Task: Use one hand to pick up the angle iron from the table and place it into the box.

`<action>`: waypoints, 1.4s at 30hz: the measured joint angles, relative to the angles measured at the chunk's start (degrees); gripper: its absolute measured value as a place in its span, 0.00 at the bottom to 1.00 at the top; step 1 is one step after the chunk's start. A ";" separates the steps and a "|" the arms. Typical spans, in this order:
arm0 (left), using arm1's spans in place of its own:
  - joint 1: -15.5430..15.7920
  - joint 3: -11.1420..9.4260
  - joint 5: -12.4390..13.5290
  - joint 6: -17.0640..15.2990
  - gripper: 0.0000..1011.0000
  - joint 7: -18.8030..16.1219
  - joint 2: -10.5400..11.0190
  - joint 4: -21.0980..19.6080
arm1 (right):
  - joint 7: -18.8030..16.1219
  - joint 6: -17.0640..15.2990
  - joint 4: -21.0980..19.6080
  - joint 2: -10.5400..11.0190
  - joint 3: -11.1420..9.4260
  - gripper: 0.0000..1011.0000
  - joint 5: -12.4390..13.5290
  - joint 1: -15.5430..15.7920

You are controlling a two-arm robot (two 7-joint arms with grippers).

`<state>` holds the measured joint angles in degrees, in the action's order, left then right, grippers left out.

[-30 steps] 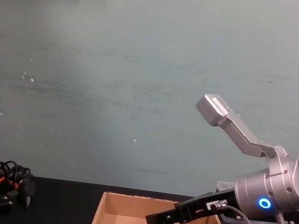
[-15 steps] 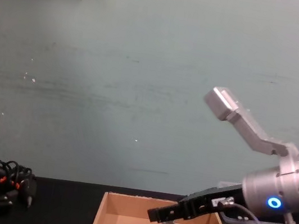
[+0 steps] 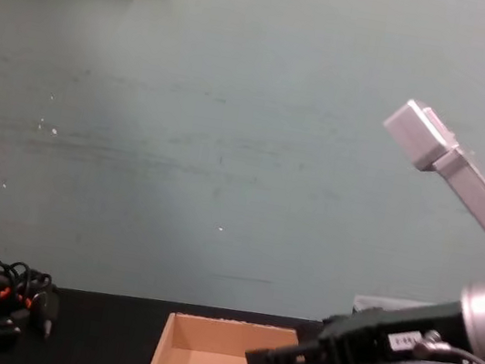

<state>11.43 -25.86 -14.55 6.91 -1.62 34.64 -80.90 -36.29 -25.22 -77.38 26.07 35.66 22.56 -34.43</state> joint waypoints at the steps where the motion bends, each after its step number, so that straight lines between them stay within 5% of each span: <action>1: 0.00 0.00 0.00 0.00 1.00 0.00 0.00 0.00 | 0.13 -0.46 -1.43 0.59 -0.01 0.99 0.21 0.62; 6: 0.00 0.00 0.00 0.00 1.00 0.00 0.00 0.00 | 0.48 -3.30 -8.20 3.76 0.49 0.99 1.55 3.80; 13: 0.00 0.00 0.00 0.00 1.00 0.00 0.00 0.00 | -1.45 -4.47 -12.09 6.56 1.75 0.99 3.49 5.48; 26: 0.00 0.00 0.00 0.00 1.00 0.00 0.00 0.00 | -3.26 -5.67 -12.13 9.44 6.37 0.99 2.68 4.11; 42: 0.01 0.00 0.01 0.00 1.00 0.00 0.00 0.00 | -3.38 -7.04 -9.44 9.55 9.95 0.99 1.02 2.57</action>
<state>11.44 -25.86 -14.54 6.91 -1.62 34.65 -80.90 -39.67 -32.26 -86.82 35.62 45.61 23.58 -31.86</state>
